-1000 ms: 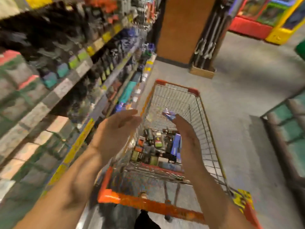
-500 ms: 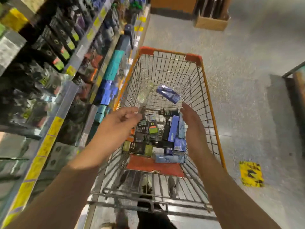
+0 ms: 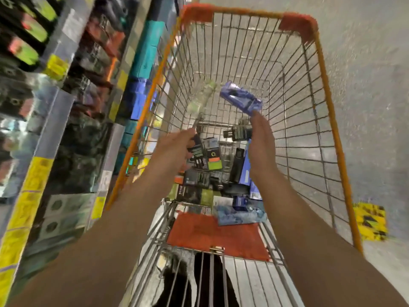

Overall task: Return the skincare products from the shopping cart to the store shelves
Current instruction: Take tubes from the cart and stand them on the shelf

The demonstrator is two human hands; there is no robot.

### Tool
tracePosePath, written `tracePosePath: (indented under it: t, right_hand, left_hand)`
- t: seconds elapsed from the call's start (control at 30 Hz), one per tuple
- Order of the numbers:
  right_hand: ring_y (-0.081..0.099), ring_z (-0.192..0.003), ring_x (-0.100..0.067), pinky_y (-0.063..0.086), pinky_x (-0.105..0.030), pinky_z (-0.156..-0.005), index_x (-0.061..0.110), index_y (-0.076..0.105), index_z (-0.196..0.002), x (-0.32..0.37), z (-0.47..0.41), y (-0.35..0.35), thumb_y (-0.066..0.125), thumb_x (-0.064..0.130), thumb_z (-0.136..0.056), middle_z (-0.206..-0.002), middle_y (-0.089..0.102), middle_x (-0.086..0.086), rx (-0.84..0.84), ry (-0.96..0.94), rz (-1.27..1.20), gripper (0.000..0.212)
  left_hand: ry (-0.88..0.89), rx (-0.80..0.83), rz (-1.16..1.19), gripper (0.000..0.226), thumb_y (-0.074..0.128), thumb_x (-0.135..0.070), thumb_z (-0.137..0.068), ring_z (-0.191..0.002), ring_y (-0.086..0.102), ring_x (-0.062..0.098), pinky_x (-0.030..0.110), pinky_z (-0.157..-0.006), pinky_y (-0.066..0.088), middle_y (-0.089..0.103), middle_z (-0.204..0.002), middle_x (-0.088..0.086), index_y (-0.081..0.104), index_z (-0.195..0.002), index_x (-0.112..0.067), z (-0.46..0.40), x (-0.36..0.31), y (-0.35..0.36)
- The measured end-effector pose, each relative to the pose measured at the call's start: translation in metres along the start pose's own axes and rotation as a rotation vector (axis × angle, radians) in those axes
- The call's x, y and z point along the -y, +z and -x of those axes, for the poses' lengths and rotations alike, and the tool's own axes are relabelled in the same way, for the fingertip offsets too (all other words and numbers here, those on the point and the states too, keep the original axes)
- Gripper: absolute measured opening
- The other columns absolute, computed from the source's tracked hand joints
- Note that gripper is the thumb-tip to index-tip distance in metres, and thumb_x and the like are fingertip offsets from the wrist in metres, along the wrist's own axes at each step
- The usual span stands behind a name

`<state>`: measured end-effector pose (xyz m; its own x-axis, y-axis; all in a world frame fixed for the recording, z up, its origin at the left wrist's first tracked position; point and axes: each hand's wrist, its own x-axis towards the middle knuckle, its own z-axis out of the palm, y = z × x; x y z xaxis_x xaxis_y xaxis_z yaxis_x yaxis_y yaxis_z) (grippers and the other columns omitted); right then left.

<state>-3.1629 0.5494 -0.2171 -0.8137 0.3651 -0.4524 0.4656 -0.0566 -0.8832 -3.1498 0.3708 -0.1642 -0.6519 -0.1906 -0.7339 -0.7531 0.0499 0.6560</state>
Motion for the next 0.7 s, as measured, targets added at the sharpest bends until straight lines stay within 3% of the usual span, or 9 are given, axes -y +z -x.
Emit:
tracePosePath:
  t: [0.1, 0.23, 0.3, 0.37, 0.43, 0.53, 0.6, 0.7]
  right_hand:
    - [0.047, -0.134, -0.01, 0.037, -0.033, -0.112, 0.025, 0.053, -0.148, -0.021, -0.035, 0.014, 0.039, 0.047, -0.11, -0.149, 0.053, 0.007, -0.04, 0.015, 0.035, 0.046]
    - [0.053, -0.128, -0.015, 0.041, -0.035, -0.102, 0.029, 0.056, -0.144, -0.051, -0.075, 0.031, 0.038, 0.055, -0.105, -0.142, 0.058, 0.006, -0.011, 0.005, 0.093, 0.05]
    - [0.054, -0.126, -0.018, 0.041, -0.033, -0.096, 0.027, 0.057, -0.142, -0.062, -0.095, 0.042, 0.037, 0.061, -0.1, -0.142, 0.058, 0.0, 0.015, -0.039, 0.186, 0.058]
    - [0.053, -0.131, -0.022, 0.045, -0.038, -0.104, 0.026, 0.055, -0.145, -0.074, -0.114, 0.055, 0.043, 0.058, -0.1, -0.147, 0.056, -0.004, 0.048, -0.105, 0.3, 0.056]
    - [0.047, -0.14, -0.023, 0.038, -0.042, -0.116, 0.021, 0.053, -0.149, -0.087, -0.134, 0.067, 0.051, 0.046, -0.104, -0.152, 0.053, -0.005, 0.082, -0.207, 0.421, 0.052]
    - [0.045, -0.14, -0.029, 0.034, -0.043, -0.118, 0.012, 0.053, -0.147, -0.106, -0.163, 0.087, 0.058, 0.033, -0.1, -0.148, 0.055, -0.01, 0.117, -0.4, 0.65, 0.051]
    - [0.041, -0.143, -0.034, 0.034, -0.05, -0.118, 0.013, 0.05, -0.15, -0.119, -0.181, 0.1, 0.059, 0.03, -0.097, -0.15, 0.052, -0.014, 0.177, -0.505, 0.895, 0.056]
    - [0.024, -0.153, -0.038, 0.029, -0.058, -0.12, 0.021, 0.037, -0.157, -0.126, -0.2, 0.121, 0.062, 0.025, -0.095, -0.163, 0.034, -0.014, 0.286, -0.618, 1.236, 0.067]
  left_hand:
    - [-0.068, -0.022, 0.065, 0.031, 0.057, -0.05, -0.098, -0.097, 0.063, 0.017, 0.032, -0.069, 0.051, 0.071, -0.111, -0.006, 0.07, -0.111, -0.025, -0.025, 0.013, 0.015]
    - [-0.165, -0.029, 0.167, 0.043, 0.049, -0.055, -0.101, -0.115, 0.058, 0.021, 0.046, -0.1, 0.052, 0.064, -0.125, -0.002, 0.065, -0.125, -0.022, -0.055, 0.03, 0.03]
    - [-0.208, -0.033, 0.218, 0.051, 0.047, -0.057, -0.102, -0.119, 0.056, 0.025, 0.049, -0.104, 0.05, 0.061, -0.131, 0.001, 0.061, -0.134, -0.02, -0.066, 0.035, 0.037]
    - [-0.229, -0.052, 0.256, 0.054, 0.045, -0.059, -0.101, -0.122, 0.055, 0.026, 0.049, -0.104, 0.049, 0.06, -0.134, 0.001, 0.059, -0.135, -0.02, -0.078, 0.038, 0.044]
    - [-0.244, -0.069, 0.283, 0.051, 0.043, -0.059, -0.102, -0.123, 0.054, 0.026, 0.048, -0.105, 0.049, 0.059, -0.135, 0.001, 0.058, -0.132, -0.022, -0.089, 0.041, 0.049]
    - [-0.267, -0.091, 0.328, 0.051, 0.043, -0.057, -0.103, -0.124, 0.054, 0.026, 0.047, -0.104, 0.048, 0.059, -0.137, 0.002, 0.058, -0.138, -0.023, -0.107, 0.046, 0.052]
    - [-0.291, -0.098, 0.349, 0.051, 0.043, -0.055, -0.104, -0.124, 0.054, 0.026, 0.047, -0.105, 0.047, 0.059, -0.137, 0.002, 0.057, -0.14, -0.021, -0.118, 0.051, 0.051]
    - [-0.308, -0.11, 0.387, 0.038, 0.043, -0.053, -0.104, -0.106, 0.058, 0.02, 0.045, -0.105, 0.047, 0.063, -0.115, -0.004, 0.062, -0.118, -0.024, -0.129, 0.063, 0.047]
